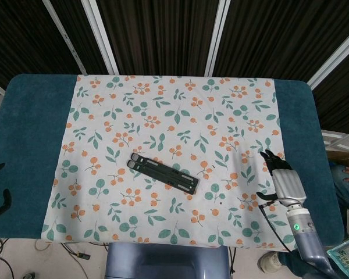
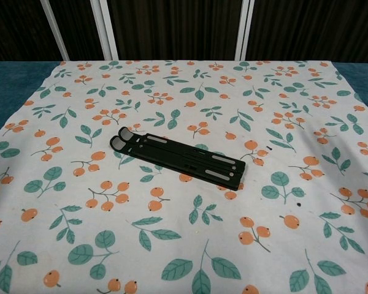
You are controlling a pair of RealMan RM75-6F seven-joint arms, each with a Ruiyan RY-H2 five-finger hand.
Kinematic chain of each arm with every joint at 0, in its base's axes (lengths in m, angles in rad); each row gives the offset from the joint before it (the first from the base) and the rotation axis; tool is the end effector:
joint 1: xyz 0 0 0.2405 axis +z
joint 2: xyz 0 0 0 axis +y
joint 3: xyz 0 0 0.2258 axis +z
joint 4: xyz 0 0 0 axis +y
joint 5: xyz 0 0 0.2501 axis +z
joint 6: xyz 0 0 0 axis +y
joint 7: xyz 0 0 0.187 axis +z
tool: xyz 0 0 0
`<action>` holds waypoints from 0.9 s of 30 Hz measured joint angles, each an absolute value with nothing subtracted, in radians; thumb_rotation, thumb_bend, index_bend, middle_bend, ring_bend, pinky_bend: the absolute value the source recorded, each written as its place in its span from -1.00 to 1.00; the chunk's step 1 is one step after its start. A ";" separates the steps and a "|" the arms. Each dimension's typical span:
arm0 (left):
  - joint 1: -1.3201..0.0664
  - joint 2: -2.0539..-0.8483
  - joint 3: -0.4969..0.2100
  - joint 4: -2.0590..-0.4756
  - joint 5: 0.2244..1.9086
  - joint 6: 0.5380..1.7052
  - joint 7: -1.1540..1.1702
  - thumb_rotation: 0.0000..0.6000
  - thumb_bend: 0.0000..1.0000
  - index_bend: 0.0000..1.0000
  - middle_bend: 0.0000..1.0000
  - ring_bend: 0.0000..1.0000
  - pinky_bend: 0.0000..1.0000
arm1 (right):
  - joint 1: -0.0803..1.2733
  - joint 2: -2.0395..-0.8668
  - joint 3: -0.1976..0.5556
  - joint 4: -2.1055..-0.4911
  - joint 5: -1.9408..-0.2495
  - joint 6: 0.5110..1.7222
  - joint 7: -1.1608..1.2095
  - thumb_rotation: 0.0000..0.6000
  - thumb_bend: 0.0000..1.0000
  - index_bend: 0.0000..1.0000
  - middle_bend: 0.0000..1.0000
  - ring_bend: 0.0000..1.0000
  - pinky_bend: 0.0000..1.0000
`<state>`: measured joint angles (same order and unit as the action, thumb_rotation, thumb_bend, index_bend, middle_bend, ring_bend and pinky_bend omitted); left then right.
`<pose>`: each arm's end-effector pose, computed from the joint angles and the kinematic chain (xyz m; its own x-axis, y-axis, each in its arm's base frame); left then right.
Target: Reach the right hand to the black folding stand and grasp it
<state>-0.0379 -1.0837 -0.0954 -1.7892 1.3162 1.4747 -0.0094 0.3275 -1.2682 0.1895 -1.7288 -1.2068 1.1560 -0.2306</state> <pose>-0.2993 0.2167 0.1165 0.2339 -0.0107 0.9722 0.9541 0.1947 -0.2274 -0.2248 -0.3081 0.0289 0.2976 -0.1862 0.9363 -0.9546 -0.0425 0.2950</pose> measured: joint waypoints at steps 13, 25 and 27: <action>-0.038 -1.078 -0.102 -1.793 1.294 1.467 -0.012 1.00 0.15 -0.77 -1.00 -1.00 -1.00 | 0.539 -1.402 0.268 -1.787 -0.928 1.039 -0.471 1.00 -0.82 -1.00 -0.87 -0.79 -0.66; -0.038 -1.079 -0.109 -1.802 1.272 1.467 0.008 1.00 0.15 -0.77 -1.00 -1.00 -1.00 | 0.716 -1.635 0.276 -1.725 -0.703 1.057 -0.644 1.00 -0.88 -1.00 -0.87 -0.79 -0.66; -0.038 -1.079 -0.109 -1.802 1.272 1.467 0.007 1.00 0.15 -0.77 -1.00 -1.00 -1.00 | 0.741 -1.661 0.287 -1.700 -0.674 1.064 -0.659 1.00 -0.88 -1.00 -0.87 -0.79 -0.66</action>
